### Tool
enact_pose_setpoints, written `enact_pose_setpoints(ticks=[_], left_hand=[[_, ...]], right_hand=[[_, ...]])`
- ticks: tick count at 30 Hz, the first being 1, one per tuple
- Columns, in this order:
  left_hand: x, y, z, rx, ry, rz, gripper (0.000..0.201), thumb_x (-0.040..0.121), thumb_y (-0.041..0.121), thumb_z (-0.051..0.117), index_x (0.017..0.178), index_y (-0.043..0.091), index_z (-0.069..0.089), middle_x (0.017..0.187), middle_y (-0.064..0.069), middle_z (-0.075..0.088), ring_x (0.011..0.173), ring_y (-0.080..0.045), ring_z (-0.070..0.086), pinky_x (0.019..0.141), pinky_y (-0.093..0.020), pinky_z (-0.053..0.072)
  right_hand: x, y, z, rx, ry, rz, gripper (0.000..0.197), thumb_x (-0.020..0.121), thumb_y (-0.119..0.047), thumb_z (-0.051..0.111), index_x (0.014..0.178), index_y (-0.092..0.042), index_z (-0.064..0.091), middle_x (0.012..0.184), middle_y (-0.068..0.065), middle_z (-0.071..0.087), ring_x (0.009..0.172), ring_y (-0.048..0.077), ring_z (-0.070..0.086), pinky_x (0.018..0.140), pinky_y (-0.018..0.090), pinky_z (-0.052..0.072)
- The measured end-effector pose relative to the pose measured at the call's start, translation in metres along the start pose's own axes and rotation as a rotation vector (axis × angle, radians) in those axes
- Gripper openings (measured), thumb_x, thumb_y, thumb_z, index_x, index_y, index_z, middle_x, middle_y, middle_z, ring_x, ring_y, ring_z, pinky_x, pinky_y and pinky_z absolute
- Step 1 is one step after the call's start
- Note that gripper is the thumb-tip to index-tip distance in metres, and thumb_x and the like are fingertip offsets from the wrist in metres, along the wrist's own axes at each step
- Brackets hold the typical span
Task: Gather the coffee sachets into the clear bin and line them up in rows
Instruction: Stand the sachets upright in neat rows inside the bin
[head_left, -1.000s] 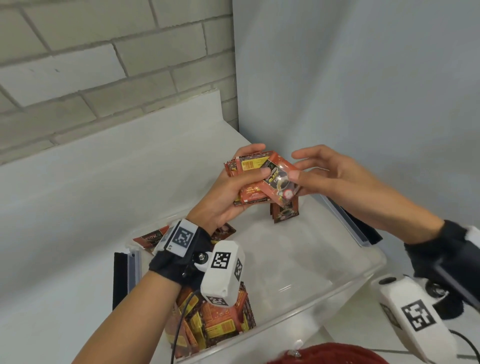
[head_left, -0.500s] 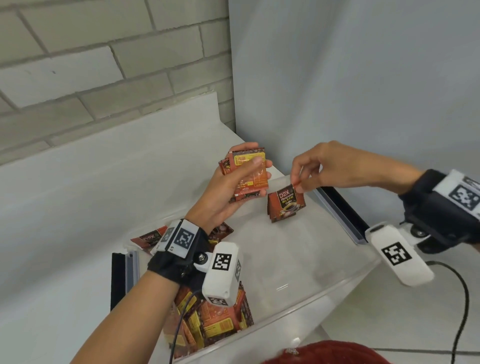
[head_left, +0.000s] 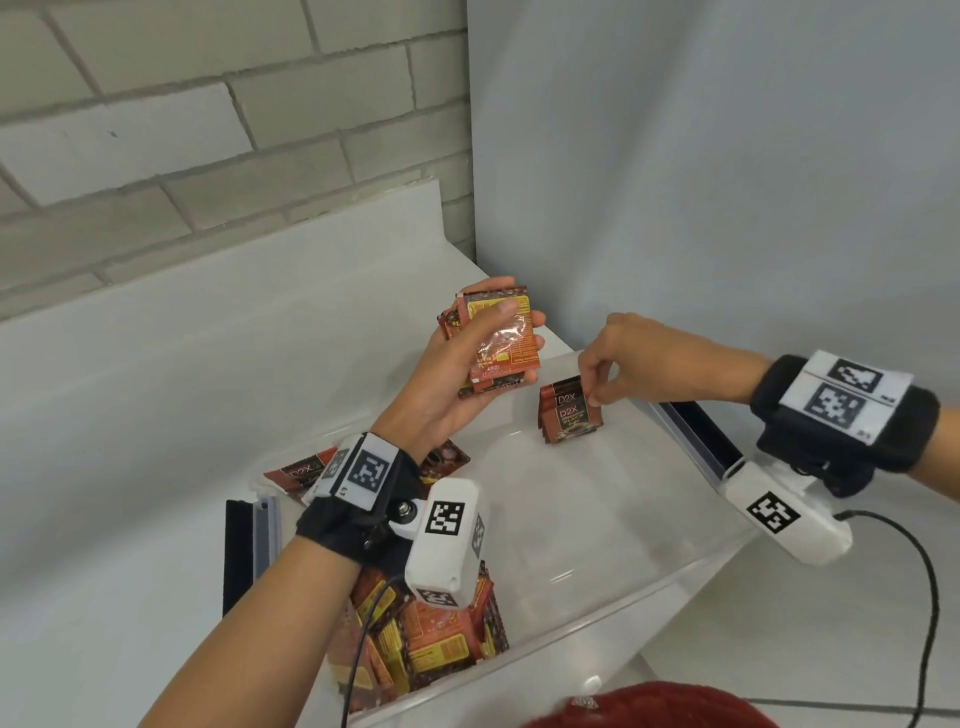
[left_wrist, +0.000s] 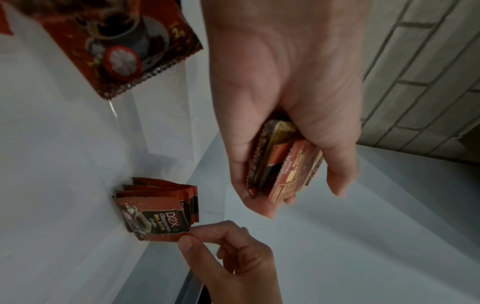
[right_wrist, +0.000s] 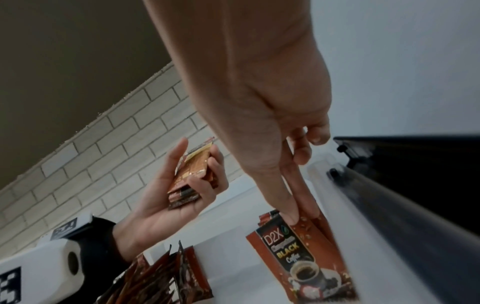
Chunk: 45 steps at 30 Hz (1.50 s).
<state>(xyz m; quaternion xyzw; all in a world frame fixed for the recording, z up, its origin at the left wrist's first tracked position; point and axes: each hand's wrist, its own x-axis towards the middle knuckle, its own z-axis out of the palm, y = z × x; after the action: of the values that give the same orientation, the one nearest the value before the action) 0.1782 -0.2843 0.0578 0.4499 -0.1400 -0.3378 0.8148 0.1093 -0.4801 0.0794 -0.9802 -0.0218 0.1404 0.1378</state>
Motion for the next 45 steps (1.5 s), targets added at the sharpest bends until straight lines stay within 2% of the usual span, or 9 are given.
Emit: enact_pose_setpoints(ticks=[2,8,19,24,30,35,38,42,45], left_hand=[[0.001,0.000,0.000,-0.010,0.004,-0.009,0.025,0.086,0.020,0.062,0.111,0.022,0.063,0.103,-0.015,0.067,0.087,-0.025,0.065,0.062,-0.035,0.054],[0.002,0.000,0.000,-0.053,0.026,-0.047,0.028,0.094,0.009,0.051,0.119,0.019,0.059,0.107,-0.014,0.065,0.088,-0.025,0.066,0.063,-0.034,0.056],[0.000,-0.002,0.001,-0.057,0.002,-0.077,0.037,0.092,0.002,0.050,0.124,0.018,0.059,0.113,-0.013,0.065,0.096,-0.032,0.068,0.068,-0.043,0.060],[-0.001,0.000,0.003,-0.018,0.006,-0.091,0.041,0.085,0.007,0.059,0.126,0.015,0.057,0.108,-0.013,0.068,0.093,-0.028,0.069,0.064,-0.044,0.060],[-0.002,0.000,0.004,0.032,-0.034,-0.076,0.046,0.082,0.006,0.062,0.128,0.010,0.053,0.114,-0.015,0.067,0.092,-0.029,0.070,0.064,-0.045,0.060],[-0.001,0.000,0.007,0.046,-0.044,-0.115,0.058,0.080,0.046,0.051,0.123,0.008,0.057,0.099,-0.012,0.071,0.084,-0.023,0.071,0.069,-0.048,0.060],[0.001,0.000,0.006,0.019,-0.019,-0.147,0.070,0.075,0.059,0.044,0.125,0.012,0.055,0.092,-0.010,0.069,0.078,-0.021,0.070,0.069,-0.046,0.060],[0.000,0.001,0.007,-0.028,-0.004,-0.107,0.038,0.082,0.024,0.059,0.118,0.012,0.057,0.096,-0.014,0.067,0.076,-0.025,0.071,0.058,-0.042,0.059],[0.001,-0.001,0.003,-0.041,-0.009,-0.079,0.038,0.080,0.004,0.061,0.116,0.014,0.059,0.104,-0.016,0.065,0.088,-0.031,0.070,0.060,-0.043,0.059]], right_hand=[[0.000,0.002,0.002,-0.043,0.003,0.014,0.005,0.084,-0.018,0.069,0.083,-0.021,0.073,0.082,-0.001,0.064,0.093,0.010,0.043,0.076,0.032,0.047],[0.004,0.005,0.005,-0.101,0.021,0.031,0.008,0.081,-0.020,0.071,0.081,-0.028,0.072,0.082,-0.008,0.047,0.092,0.026,0.056,0.067,0.028,0.044],[-0.001,0.005,-0.004,-0.057,0.066,0.047,0.008,0.083,-0.019,0.071,0.089,-0.022,0.073,0.084,-0.006,0.062,0.094,0.013,0.053,0.070,0.025,0.043],[-0.012,-0.011,-0.030,0.327,0.068,0.042,0.011,0.081,-0.022,0.076,0.092,-0.024,0.073,0.081,-0.010,0.071,0.062,-0.009,0.055,0.058,0.004,0.038],[-0.021,-0.028,-0.027,0.846,0.057,0.077,0.021,0.078,-0.025,0.077,0.094,-0.019,0.065,0.084,-0.004,0.071,0.071,0.007,0.051,0.059,0.020,0.035],[-0.024,-0.033,-0.025,0.963,0.291,0.040,0.015,0.082,-0.011,0.074,0.090,-0.006,0.063,0.085,0.008,0.068,0.067,0.008,0.054,0.057,0.017,0.042],[-0.030,-0.034,-0.027,0.968,0.409,-0.062,0.012,0.082,-0.005,0.073,0.089,-0.007,0.063,0.092,0.009,0.071,0.074,0.013,0.067,0.071,0.017,0.053],[-0.034,-0.033,-0.019,0.851,0.408,-0.169,0.018,0.083,0.004,0.069,0.087,-0.013,0.066,0.097,0.007,0.073,0.089,0.011,0.071,0.081,0.017,0.051],[-0.033,-0.031,-0.012,0.767,0.386,-0.198,0.018,0.082,0.004,0.070,0.088,-0.013,0.067,0.103,0.001,0.072,0.091,0.007,0.069,0.082,0.016,0.051]])
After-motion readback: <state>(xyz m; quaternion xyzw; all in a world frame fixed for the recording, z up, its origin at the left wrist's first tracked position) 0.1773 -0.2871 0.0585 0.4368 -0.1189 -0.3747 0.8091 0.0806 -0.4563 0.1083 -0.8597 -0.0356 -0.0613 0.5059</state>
